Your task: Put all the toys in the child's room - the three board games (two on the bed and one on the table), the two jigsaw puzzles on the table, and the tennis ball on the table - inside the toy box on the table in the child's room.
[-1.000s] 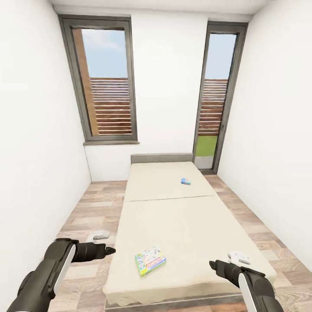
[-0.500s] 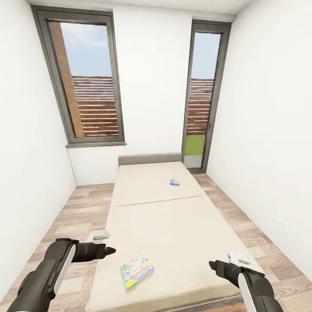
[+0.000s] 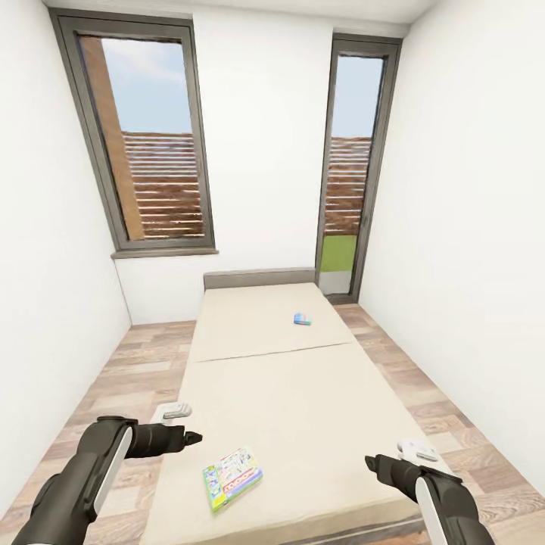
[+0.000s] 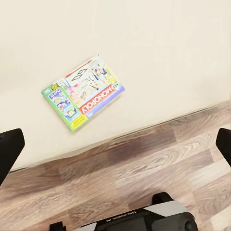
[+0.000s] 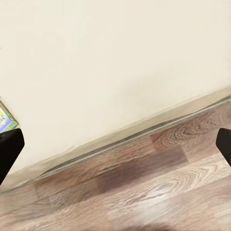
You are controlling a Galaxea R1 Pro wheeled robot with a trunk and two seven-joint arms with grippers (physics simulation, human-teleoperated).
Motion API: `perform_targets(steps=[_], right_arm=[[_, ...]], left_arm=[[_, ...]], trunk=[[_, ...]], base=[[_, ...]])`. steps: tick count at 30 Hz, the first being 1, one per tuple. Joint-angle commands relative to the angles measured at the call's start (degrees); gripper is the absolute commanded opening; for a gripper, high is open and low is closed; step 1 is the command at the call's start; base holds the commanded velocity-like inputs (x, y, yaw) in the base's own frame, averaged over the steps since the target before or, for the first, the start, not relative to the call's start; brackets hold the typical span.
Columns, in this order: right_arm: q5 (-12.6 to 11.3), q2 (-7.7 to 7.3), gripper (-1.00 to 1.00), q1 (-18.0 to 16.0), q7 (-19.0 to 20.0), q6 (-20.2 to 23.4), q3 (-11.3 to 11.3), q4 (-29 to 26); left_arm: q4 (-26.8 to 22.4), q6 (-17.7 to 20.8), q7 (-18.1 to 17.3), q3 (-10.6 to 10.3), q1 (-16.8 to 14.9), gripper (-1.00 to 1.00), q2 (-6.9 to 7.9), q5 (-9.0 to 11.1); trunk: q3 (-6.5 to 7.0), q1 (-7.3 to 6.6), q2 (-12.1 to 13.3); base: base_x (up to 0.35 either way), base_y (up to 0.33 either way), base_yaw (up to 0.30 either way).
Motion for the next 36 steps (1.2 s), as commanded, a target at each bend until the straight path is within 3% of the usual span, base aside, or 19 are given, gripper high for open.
perform_targets(steps=[1,10,23,36], right_arm=[[-0.32,0.06,1.00,-0.02,0.07,0.23,-0.15,-0.05],[-0.25,0.07,1.00,-0.10,-0.19,0.30,0.63,-0.05],[-0.32,0.07,1.00,-0.11,-0.22,0.26,1.21,-0.05],[-0.33,0.05,1.00,-0.11,-0.21,0.22,1.22,-0.05]], left_arm=[[-0.02,0.30,-0.16,0.06,-0.02,1.00,-0.01,0.02],[-0.02,0.30,-0.09,0.06,-0.02,1.00,-0.06,0.02],[-0.02,0.30,-0.16,0.06,-0.02,1.00,-0.07,0.02],[-0.02,0.30,-0.13,0.06,-0.02,1.00,-0.07,0.02]], trunk=[[-0.03,0.02,-0.05],[-0.03,0.02,-0.05],[-0.03,0.02,-0.05],[-0.03,0.02,-0.05]], base=[[0.001,-0.003,0.000],[0.067,-0.038,0.013],[0.201,-0.016,0.211],[0.154,-0.087,0.021]])
